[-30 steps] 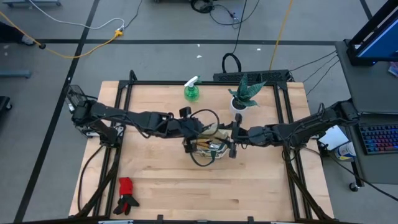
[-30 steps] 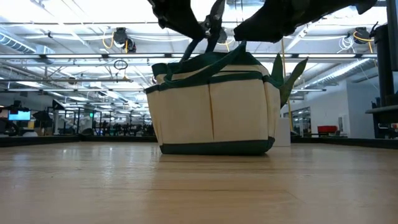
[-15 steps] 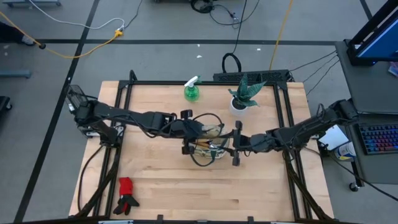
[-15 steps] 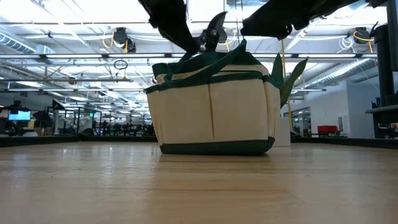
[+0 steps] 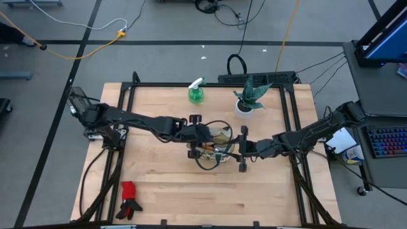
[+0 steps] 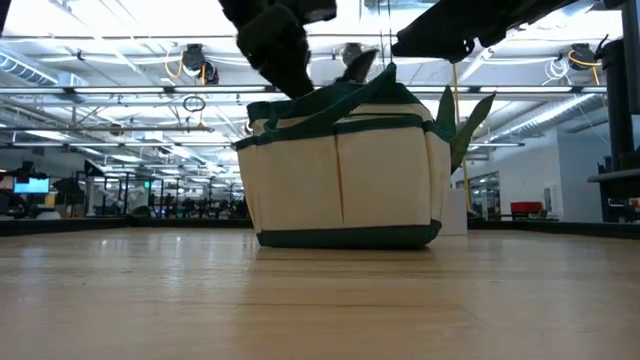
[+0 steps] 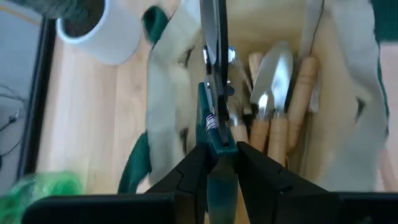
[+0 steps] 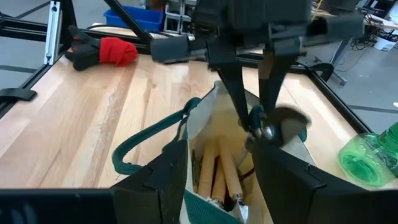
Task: Pick & Place Garden tools in Gardening bag
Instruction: Put the green shear scissor into the gardening bag
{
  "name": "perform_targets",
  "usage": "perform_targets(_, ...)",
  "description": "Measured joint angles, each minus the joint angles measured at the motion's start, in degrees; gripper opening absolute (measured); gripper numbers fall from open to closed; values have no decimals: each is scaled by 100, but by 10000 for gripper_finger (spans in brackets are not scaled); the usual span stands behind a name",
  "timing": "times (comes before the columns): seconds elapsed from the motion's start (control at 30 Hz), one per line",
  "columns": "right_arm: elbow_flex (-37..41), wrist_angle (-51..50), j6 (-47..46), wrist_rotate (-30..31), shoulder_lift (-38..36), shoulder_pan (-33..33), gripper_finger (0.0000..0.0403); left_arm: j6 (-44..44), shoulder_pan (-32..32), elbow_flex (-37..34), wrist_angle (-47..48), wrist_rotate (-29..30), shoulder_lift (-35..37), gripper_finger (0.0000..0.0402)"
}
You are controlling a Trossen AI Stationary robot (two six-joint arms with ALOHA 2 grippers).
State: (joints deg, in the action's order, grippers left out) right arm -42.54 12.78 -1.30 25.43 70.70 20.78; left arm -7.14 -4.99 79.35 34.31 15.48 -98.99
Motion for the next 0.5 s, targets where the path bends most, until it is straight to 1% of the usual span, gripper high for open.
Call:
perform_targets(0.33,0,-93,-13,0,-2,-2,171,-15,187,0,337,-98,-424,76)
perform_targets(0.5,-2,-97,-11,-2,-2,-2,171,-81,194,-2,218,-259,-582,77)
